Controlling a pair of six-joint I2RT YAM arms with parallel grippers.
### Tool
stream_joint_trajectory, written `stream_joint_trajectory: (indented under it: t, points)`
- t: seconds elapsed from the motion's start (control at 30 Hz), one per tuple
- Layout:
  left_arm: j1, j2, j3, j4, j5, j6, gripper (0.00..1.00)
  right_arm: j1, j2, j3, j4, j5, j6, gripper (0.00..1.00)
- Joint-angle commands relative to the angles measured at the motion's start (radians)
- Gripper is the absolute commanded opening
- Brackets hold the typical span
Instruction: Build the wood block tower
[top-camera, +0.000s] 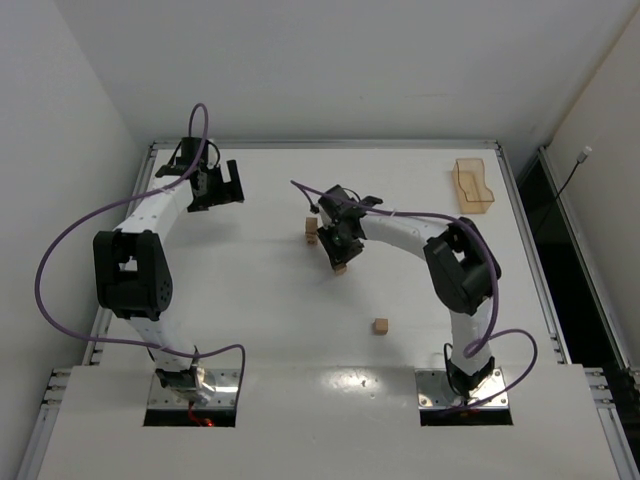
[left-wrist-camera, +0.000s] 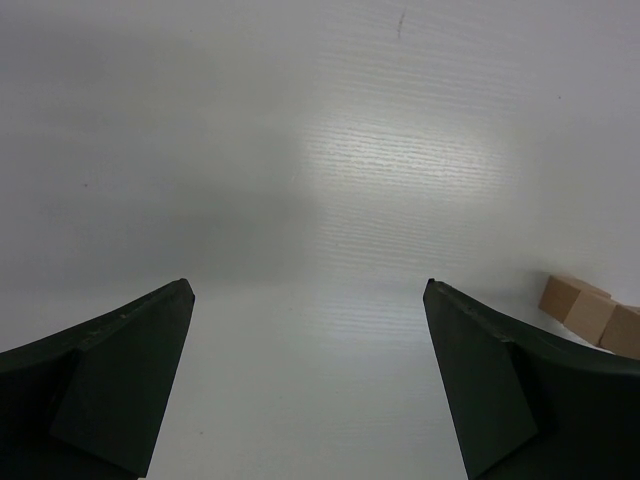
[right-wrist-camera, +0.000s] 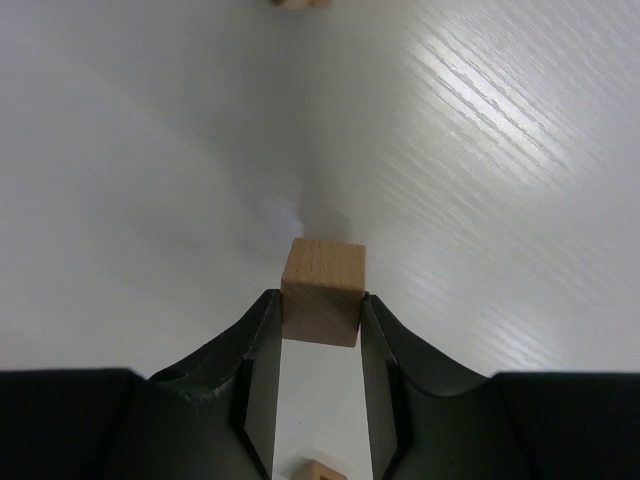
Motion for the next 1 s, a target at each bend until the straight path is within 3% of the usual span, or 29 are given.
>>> stream_joint_trajectory:
  t: [0.0,0.17,0.37,0.67,0.97]
  points:
    - [0.008,-0.020,0.007,0.021,0.020,-0.007,1.00,-0.018,-0.144,0.021,-0.026,-0.100,-0.135,0.00]
    - [0.008,-0.030,-0.003,0.030,0.029,0.002,1.00,-0.041,-0.167,0.117,-0.146,-0.218,-0.373,0.00]
    - [0.008,-0.030,0.006,0.030,0.048,0.013,1.00,-0.108,-0.107,0.370,-0.333,-0.315,-0.619,0.00]
    - [0.008,-0.020,0.024,0.030,0.057,0.022,1.00,-0.155,0.158,0.872,-0.568,-0.367,-0.887,0.00]
    - [0.008,-0.011,0.015,0.021,0.066,0.022,1.00,-0.155,0.226,0.944,-0.579,-0.404,-0.969,0.00]
